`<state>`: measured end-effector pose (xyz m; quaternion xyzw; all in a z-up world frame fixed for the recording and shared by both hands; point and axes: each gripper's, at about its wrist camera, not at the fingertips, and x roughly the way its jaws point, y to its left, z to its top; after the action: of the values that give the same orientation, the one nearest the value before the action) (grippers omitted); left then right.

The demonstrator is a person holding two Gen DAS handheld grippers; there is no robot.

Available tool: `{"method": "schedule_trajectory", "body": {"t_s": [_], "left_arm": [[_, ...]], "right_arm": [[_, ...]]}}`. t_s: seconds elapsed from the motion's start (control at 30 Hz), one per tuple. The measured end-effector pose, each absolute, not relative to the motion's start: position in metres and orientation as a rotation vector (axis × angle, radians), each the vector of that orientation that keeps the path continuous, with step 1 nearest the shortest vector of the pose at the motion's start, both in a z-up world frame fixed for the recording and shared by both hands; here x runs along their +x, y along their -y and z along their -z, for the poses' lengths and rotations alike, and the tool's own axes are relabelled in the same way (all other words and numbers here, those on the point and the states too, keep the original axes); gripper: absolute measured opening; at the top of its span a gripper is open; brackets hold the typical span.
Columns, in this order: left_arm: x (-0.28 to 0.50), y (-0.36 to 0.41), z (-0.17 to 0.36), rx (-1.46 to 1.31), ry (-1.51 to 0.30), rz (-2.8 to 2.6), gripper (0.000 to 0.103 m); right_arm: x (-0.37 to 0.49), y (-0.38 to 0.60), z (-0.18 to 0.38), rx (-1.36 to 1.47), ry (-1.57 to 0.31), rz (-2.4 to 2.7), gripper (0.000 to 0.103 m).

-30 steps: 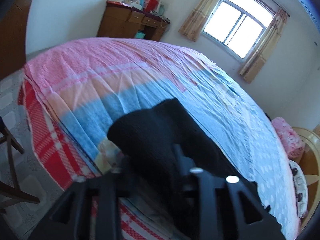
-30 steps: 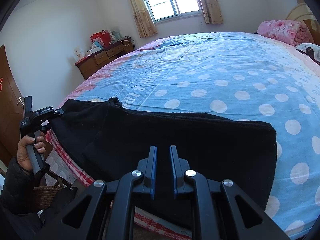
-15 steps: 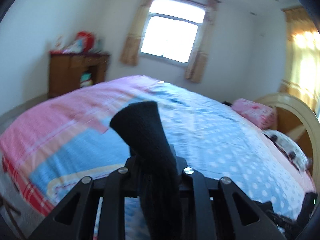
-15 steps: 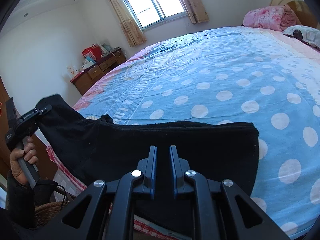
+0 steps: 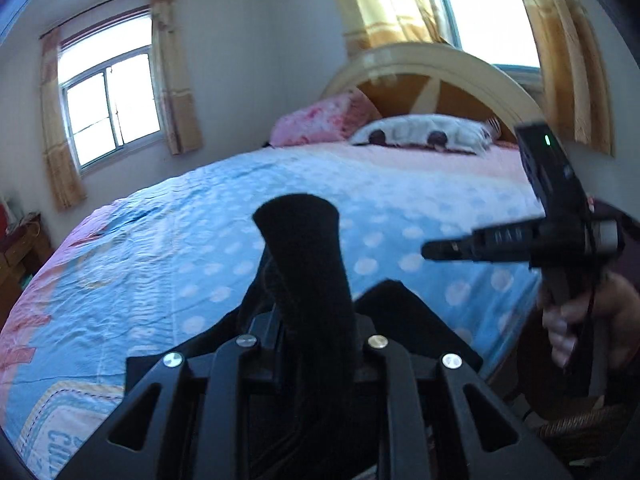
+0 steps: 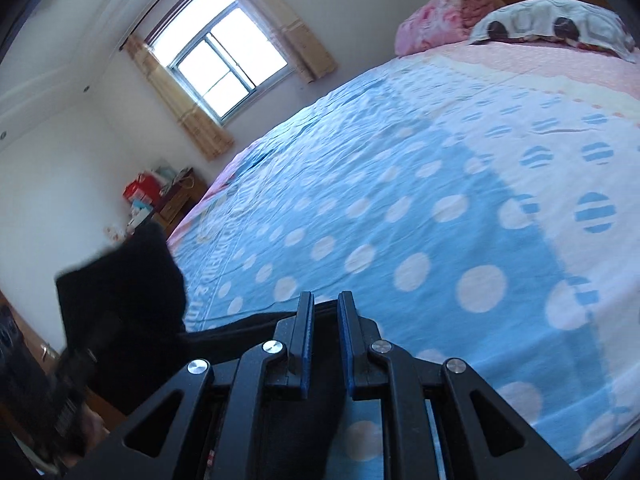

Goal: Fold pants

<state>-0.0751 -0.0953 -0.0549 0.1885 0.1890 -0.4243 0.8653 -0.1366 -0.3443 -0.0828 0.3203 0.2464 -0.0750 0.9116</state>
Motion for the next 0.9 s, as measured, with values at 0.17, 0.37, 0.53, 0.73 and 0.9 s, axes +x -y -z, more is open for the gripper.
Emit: {"method": "schedule_trajectory", "body": {"t_s": [0.17,0.37,0.53,0.73,0.9], "left_arm": [[-0.102,0.130,0.093,0.566,-0.374,0.938,0.021],[-0.123,0.154,0.130,0.763,-0.351,0.922,0.025],[-0.135,0.148,0.125,0.825,-0.289,0.905,0.043],[-0.132,0.102,0.072,0.667,-0.282,0.965,0.084],[-0.096,0.063,0.043,0.506,-0.350,0.877,0.085]], "right_arm": [[-0.145,0.361,0.090,0.710,-0.500,0.182,0.013],[-0.145,0.364,0.097,0.733,-0.509,0.177,0.013],[-0.144,0.361,0.094,0.707,-0.509,0.179,0.013],[-0.145,0.341,0.067,0.596,-0.457,0.093,0.013],[-0.128,0.291,0.052,0.462,-0.509,-0.098,0.013]]}}
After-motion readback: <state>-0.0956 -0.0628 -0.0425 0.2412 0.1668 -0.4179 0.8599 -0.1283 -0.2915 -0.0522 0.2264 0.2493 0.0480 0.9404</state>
